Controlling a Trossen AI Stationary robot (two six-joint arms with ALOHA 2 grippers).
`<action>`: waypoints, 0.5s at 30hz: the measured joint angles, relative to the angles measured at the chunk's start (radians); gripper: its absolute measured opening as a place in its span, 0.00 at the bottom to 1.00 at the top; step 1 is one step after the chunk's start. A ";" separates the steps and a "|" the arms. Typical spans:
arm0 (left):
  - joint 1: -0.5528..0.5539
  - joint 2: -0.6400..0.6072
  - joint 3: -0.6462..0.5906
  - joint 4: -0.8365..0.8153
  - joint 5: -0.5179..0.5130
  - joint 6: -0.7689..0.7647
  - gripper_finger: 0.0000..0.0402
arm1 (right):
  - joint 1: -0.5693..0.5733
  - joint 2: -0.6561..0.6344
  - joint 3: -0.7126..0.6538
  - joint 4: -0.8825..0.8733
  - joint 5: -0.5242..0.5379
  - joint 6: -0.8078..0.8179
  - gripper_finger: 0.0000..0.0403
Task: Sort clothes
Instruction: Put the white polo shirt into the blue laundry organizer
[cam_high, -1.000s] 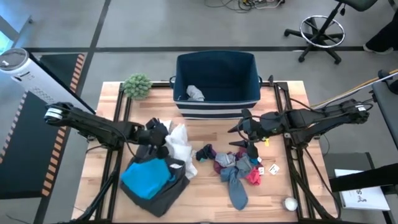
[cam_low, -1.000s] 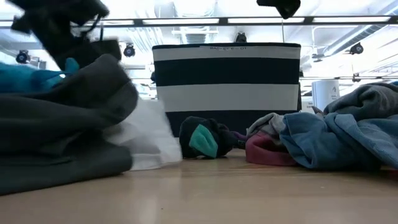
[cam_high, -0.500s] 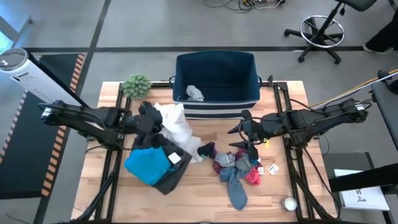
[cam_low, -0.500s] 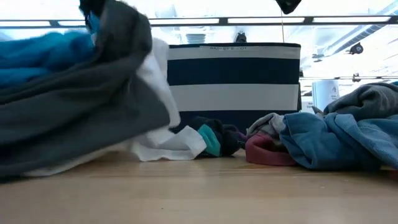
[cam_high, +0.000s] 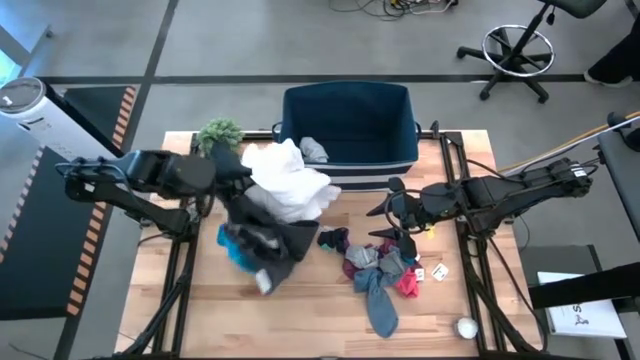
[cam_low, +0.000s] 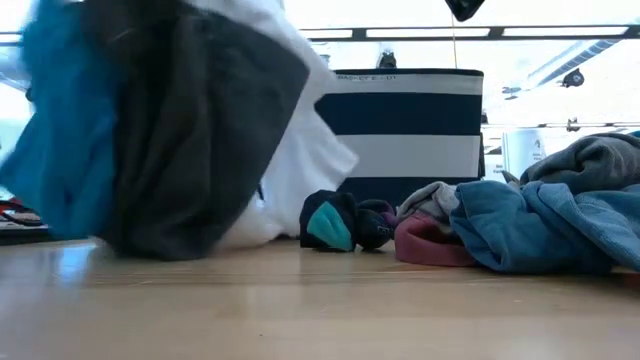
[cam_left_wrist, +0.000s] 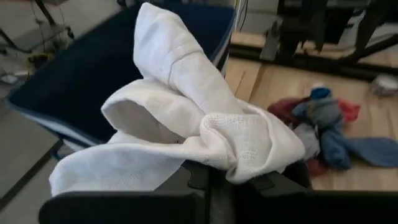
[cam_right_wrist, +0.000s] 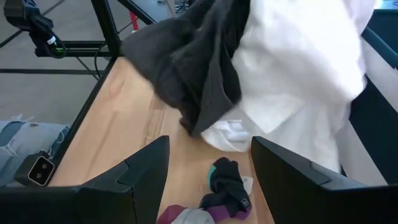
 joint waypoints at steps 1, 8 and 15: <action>0.000 0.000 0.015 -0.001 0.000 0.007 0.04 | 0.001 0.000 0.000 0.000 0.000 0.000 0.53; 0.000 0.005 0.104 -0.003 -0.001 0.049 0.04 | 0.002 0.002 0.000 0.022 0.024 0.000 0.53; 0.000 0.049 0.227 0.000 0.000 0.121 0.04 | 0.002 0.007 0.000 0.112 0.102 -0.007 0.55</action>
